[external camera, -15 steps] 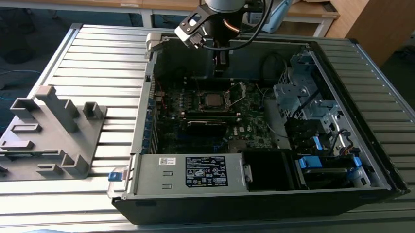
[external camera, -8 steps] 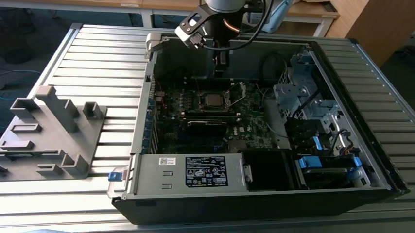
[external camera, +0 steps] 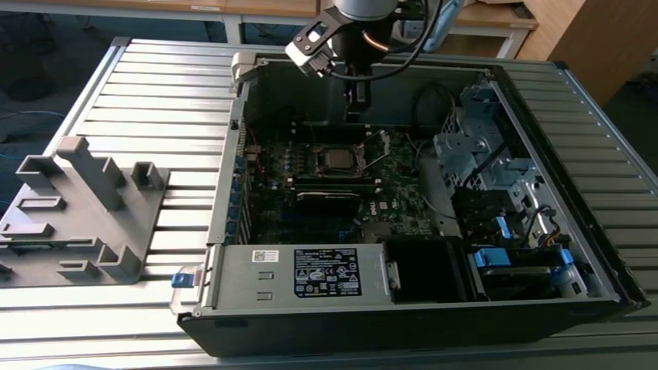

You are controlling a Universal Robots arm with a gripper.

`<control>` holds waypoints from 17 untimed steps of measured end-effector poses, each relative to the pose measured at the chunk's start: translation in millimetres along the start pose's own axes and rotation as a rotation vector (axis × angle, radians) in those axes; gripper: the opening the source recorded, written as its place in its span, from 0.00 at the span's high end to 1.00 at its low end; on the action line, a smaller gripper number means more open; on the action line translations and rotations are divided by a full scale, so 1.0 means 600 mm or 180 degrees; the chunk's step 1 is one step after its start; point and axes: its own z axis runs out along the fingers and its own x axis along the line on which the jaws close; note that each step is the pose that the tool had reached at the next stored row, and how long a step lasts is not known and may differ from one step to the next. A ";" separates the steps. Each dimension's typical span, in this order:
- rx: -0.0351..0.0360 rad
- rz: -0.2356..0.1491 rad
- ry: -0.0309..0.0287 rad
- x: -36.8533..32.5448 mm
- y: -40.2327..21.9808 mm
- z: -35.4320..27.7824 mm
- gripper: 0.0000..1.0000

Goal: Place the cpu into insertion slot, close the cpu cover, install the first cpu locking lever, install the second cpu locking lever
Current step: 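Close the cpu cover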

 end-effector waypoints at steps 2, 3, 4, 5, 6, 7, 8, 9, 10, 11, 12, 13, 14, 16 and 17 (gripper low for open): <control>0.0000 0.0000 0.0000 0.000 0.003 0.000 0.89; 0.0000 0.0000 0.0000 0.000 0.003 0.000 0.89; 0.0000 0.0000 0.0000 0.000 0.003 0.000 0.89; 0.0000 0.0000 -0.0001 0.000 0.004 0.000 0.89; 0.0000 0.0000 0.0000 0.000 0.004 0.000 0.89; 0.0000 0.0000 0.0000 0.000 0.004 0.000 0.89; 0.0000 0.0000 0.0000 0.000 0.004 0.000 0.89; 0.0000 0.0000 0.0000 0.000 0.004 0.000 0.89; 0.0000 -0.0001 0.0000 0.000 0.005 0.000 0.89; 0.0000 0.0000 0.0000 0.000 0.006 0.001 0.89; 0.0000 0.0000 0.0000 0.000 0.007 0.001 0.89; 0.0000 0.0000 0.0000 0.000 0.008 0.001 0.89; 0.0000 0.0000 0.0000 0.000 0.009 0.001 0.89; 0.0000 0.0000 0.0000 0.000 0.009 0.001 0.89; 0.0000 0.0000 0.0000 0.000 0.010 0.001 0.89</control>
